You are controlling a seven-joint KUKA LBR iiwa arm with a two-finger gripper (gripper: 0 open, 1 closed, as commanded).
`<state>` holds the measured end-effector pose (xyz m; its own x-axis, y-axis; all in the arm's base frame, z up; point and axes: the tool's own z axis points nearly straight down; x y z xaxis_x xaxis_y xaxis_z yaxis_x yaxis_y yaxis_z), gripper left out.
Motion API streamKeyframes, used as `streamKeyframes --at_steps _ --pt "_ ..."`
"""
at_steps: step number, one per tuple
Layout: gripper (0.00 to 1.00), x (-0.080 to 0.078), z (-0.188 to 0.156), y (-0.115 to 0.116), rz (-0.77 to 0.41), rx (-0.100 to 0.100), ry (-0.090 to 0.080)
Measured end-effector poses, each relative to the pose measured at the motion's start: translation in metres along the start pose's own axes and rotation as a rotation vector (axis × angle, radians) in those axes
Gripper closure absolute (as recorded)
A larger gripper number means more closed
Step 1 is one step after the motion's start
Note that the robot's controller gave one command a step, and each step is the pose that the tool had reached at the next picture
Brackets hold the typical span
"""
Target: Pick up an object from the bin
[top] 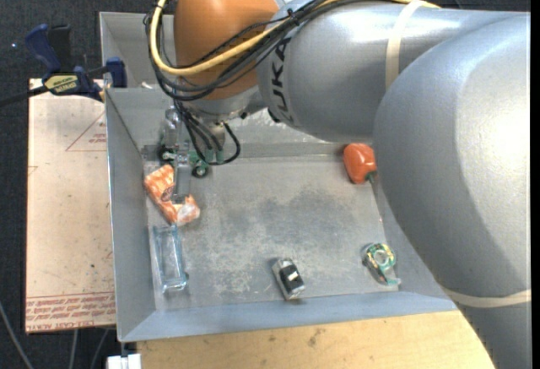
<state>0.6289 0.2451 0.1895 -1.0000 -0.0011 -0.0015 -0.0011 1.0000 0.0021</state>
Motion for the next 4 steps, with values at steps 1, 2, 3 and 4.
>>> streamKeyframes --at_steps 1,2,3,4 --pt "0.00 -0.001 0.013 -0.003 -0.021 -0.004 -0.011" --pt "0.00 0.007 0.063 -0.013 -0.247 0.001 0.000" --pt "0.00 0.032 0.105 -0.007 -0.423 0.001 -0.001" --pt "1.00 -0.014 0.118 -0.003 -0.629 0.000 -0.001"
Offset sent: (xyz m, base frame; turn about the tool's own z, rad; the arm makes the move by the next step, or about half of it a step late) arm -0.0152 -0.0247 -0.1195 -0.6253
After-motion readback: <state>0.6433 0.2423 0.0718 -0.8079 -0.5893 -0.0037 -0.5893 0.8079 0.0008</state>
